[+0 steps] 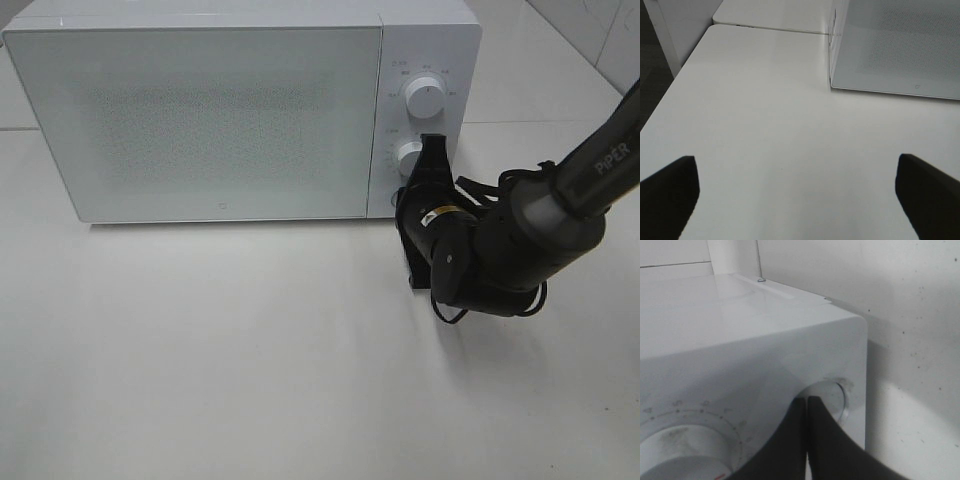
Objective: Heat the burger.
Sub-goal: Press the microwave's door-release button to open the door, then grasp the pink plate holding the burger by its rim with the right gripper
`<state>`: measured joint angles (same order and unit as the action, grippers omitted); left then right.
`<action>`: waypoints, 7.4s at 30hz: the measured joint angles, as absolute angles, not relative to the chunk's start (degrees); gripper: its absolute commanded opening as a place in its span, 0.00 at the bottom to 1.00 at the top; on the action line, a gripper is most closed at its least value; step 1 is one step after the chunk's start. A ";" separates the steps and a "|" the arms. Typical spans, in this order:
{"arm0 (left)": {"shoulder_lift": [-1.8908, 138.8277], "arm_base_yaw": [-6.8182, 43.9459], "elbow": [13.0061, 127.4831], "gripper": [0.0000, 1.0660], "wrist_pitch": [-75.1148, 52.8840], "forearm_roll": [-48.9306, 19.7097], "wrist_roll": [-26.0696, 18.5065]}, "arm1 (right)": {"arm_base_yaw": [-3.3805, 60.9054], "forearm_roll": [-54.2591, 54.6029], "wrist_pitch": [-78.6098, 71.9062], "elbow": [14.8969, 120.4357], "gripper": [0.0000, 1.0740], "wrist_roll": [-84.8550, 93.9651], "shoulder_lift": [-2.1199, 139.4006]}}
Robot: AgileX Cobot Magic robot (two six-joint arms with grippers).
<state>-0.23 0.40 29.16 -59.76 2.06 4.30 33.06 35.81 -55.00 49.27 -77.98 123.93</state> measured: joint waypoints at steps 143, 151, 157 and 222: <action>-0.23 0.40 29.16 0.94 -59.76 2.06 4.30 | 40.34 -17.13 31.63 64.29 0.93 57.01 93.68; -0.23 0.40 29.16 0.94 -59.76 2.06 4.30 | 40.79 -19.71 30.31 66.69 0.92 55.75 97.23; -0.23 0.40 29.16 0.94 -59.76 2.06 4.30 | 42.74 -21.43 28.71 70.19 0.90 54.43 100.96; -0.23 0.40 29.16 0.94 -59.76 2.06 4.30 | 39.13 -18.16 25.61 111.15 0.71 53.00 140.20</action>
